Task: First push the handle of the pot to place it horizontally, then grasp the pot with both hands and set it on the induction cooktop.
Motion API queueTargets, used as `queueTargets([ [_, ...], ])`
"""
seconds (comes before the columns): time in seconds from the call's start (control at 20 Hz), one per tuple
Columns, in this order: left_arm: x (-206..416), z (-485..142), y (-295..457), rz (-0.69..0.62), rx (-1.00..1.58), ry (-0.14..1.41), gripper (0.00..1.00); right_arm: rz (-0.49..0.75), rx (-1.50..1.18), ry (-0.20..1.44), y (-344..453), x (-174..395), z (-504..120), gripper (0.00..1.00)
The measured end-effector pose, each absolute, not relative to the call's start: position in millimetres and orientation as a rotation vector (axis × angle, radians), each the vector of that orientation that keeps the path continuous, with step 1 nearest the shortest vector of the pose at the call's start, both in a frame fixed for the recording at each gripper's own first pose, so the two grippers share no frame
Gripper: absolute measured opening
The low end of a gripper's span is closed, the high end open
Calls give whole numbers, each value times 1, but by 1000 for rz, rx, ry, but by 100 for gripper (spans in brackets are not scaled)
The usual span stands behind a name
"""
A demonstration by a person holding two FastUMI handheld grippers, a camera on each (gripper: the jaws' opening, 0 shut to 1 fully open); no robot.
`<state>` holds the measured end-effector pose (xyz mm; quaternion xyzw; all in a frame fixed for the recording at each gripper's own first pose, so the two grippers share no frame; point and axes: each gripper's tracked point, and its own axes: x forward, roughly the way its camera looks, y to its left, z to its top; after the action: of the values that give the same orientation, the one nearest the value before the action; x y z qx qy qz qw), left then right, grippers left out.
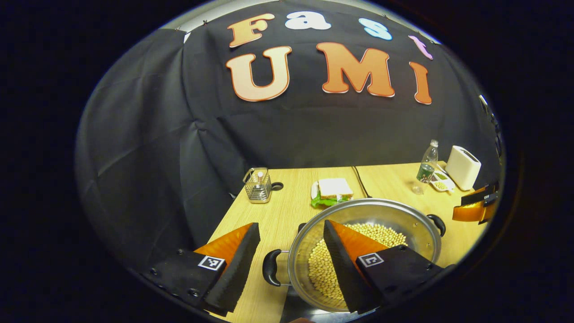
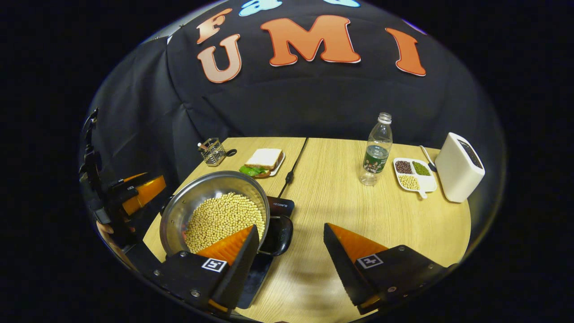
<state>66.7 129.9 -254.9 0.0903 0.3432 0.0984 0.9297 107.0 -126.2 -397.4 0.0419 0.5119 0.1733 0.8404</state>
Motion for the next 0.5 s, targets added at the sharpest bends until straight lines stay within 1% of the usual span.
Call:
queueTargets([
  [0.25, 79, -216, 112, 191, 130, 528, 93, 376, 113, 1003, -148, 102, -359, 92],
  [0.4, 79, -189, 104, 198, 85, 432, 92, 352, 96, 931, -174, 111, -328, 93],
  [0.45, 80, -179, 100, 194, 81, 402, 86, 343, 89, 897, -186, 117, -317, 93],
  [0.5, 81, -168, 95, 189, 81, 366, 90, 336, 86, 872, -192, 120, -312, 93],
])
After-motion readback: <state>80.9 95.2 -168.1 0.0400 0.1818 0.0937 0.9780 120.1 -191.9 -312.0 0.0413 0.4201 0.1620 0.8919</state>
